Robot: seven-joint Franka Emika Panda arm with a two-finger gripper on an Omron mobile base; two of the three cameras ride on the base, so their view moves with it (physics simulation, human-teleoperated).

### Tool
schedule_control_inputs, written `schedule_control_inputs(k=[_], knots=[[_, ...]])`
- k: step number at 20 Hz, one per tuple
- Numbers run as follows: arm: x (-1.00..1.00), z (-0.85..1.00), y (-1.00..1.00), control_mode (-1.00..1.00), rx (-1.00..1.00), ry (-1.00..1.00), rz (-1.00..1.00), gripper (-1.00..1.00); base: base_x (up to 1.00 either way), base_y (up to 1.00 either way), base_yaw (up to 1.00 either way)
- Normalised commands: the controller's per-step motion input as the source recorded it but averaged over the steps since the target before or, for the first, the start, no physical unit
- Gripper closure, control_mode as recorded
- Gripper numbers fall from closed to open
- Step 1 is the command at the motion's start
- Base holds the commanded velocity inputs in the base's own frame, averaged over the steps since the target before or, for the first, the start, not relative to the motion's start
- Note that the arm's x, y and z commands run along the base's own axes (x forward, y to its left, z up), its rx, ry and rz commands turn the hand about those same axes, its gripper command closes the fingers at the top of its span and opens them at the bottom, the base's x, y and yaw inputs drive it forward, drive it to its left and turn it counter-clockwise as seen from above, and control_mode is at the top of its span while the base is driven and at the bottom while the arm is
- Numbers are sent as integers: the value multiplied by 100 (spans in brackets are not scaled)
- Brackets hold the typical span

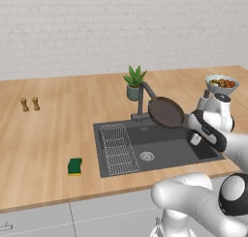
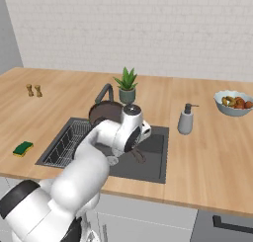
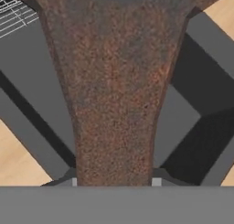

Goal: Pick the pan and sponge and place them into the sink. Then turn on the water.

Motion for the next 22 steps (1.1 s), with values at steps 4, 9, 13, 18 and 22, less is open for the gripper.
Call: schedule_control_inputs(k=[4, 9, 13, 18, 22], knots=[[5, -4, 1, -100, -26, 26, 34, 100, 0, 0, 0], [18, -12, 6, -100, -26, 40, 19, 100, 0, 0, 0], [22, -31, 2, -100, -2, 18, 6, 100, 0, 0, 0], [19, -46, 0, -100, 1, 6, 3, 100, 0, 0, 0], [22, -53, 0, -100, 0, 4, 3, 100, 0, 0, 0]])
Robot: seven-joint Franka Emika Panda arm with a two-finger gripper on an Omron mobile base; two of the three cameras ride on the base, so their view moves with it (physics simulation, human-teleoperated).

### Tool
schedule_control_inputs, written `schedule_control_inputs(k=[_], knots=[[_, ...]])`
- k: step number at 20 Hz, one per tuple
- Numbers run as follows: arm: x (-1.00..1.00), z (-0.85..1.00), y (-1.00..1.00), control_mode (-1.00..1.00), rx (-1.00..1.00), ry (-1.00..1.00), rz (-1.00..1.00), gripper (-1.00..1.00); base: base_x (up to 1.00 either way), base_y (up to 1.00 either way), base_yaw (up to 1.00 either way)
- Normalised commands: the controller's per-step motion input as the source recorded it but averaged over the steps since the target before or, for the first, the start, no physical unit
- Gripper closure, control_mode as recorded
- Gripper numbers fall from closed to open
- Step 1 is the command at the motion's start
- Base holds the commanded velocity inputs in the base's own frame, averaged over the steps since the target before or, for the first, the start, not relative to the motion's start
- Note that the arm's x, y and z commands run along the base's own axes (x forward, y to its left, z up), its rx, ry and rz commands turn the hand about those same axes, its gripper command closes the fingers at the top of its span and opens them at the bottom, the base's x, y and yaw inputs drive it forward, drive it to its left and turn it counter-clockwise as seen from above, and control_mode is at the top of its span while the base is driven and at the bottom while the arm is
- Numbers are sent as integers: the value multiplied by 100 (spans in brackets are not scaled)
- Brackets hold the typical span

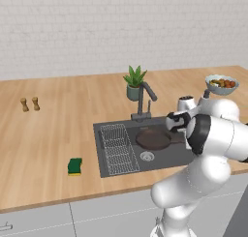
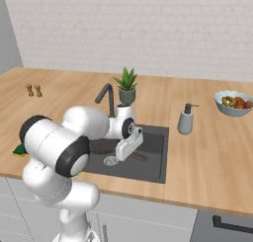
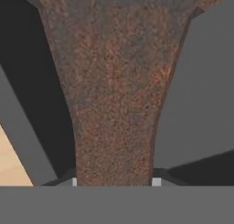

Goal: Pick the pan and sponge and place them into the sink. Then turn on the water.

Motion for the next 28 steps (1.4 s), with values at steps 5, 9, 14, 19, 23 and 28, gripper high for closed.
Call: schedule_control_inputs(k=[5, 9, 14, 19, 23, 28], knots=[[12, -41, 0, -100, 0, 0, 2, 100, 0, 0, 0], [19, -44, 0, -100, 0, 0, 0, 100, 0, 0, 0], [27, -53, 0, -100, 0, 0, 0, 100, 0, 0, 0], [30, -58, 0, -100, 0, 0, 0, 100, 0, 0, 0], [31, -56, 0, -100, 0, 0, 0, 100, 0, 0, 0], [36, -55, 0, -100, 0, 0, 0, 100, 0, 0, 0]])
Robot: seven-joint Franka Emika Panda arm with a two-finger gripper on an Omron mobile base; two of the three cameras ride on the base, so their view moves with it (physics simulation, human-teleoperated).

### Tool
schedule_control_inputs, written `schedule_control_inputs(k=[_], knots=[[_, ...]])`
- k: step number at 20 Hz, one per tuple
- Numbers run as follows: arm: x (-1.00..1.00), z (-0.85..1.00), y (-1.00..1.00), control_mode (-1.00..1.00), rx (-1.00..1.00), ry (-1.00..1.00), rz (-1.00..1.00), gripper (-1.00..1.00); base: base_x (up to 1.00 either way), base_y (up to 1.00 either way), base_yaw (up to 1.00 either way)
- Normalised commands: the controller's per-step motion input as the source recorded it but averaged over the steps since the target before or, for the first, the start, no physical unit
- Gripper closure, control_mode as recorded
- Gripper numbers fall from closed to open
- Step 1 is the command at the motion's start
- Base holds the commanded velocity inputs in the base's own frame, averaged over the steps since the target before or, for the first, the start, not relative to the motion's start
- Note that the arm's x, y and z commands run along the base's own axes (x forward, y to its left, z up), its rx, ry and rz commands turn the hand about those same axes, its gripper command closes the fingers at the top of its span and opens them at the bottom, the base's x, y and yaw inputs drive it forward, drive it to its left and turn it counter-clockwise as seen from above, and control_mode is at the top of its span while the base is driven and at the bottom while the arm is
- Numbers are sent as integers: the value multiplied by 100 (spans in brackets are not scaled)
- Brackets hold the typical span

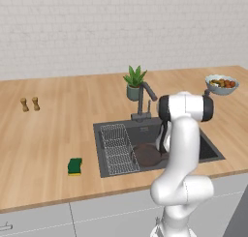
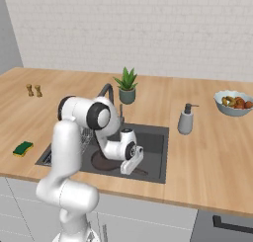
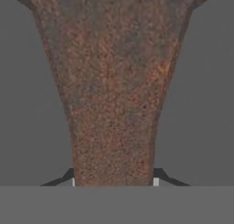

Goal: Pick the pan and sponge and place them into the sink. Then turn on the water.

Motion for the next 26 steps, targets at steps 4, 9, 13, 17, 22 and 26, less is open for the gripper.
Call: schedule_control_inputs(k=[4, 9, 13, 17, 22, 26], knots=[[39, -47, 0, -100, 0, 0, 0, 100, 0, 0, 0], [40, -26, 0, -100, 0, -1, 0, 100, 0, 0, 0], [14, -1, 6, -100, 0, -8, -3, -100, 0, 0, 0], [0, 4, 0, -100, 0, -20, -10, -100, 0, 0, 0], [-1, 32, 0, -100, 3, -18, -15, -100, 0, 0, 0], [-14, 84, -5, -100, 5, -19, -5, -100, 0, 0, 0]])
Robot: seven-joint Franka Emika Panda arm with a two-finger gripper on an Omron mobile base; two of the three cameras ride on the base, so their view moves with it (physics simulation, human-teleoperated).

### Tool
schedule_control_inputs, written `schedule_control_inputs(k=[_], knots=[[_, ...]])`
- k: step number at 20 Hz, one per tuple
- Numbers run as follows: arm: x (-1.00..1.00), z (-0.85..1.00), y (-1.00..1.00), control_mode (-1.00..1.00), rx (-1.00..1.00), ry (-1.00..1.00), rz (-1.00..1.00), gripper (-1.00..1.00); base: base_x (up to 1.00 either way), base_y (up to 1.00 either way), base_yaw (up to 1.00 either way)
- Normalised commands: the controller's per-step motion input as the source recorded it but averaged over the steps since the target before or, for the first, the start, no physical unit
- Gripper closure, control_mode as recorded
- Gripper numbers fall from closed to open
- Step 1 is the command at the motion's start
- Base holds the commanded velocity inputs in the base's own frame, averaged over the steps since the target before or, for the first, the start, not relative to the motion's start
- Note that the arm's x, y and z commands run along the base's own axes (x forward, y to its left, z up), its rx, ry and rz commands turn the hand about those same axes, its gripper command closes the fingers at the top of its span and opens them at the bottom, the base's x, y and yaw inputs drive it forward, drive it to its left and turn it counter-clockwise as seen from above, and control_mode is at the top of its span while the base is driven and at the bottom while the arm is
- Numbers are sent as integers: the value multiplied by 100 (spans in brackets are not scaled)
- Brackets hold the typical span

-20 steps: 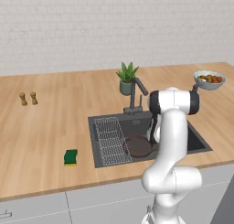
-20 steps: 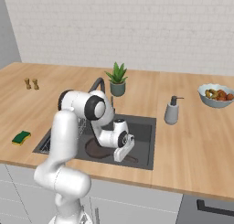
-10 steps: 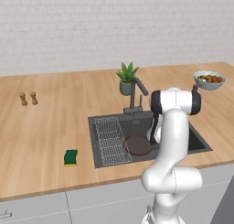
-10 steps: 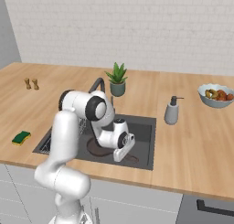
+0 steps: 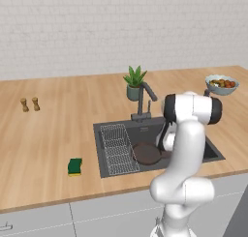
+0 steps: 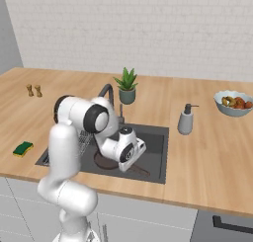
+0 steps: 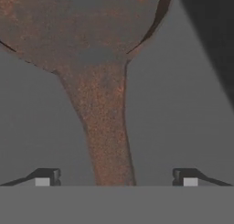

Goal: Pick the pan and sponge and place them into the sink. Then turn on the water.

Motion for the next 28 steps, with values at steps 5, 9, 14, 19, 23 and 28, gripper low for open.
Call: schedule_control_inputs(k=[5, 9, 14, 19, 23, 28], knots=[[-22, 100, -11, -100, 1, -14, 0, -100, 0, 0, 0], [-29, 99, -17, -100, 0, -17, 0, -100, 0, 0, 0], [-27, 100, -9, -100, 2, -5, 0, -100, 0, 0, 0], [-31, 100, -3, -100, 2, 0, 0, -100, 0, 0, 0], [-35, 100, 0, -100, 2, 5, 0, -100, 0, 0, 0], [-55, 100, 4, -100, 0, 5, 0, -100, 0, 0, 0]])
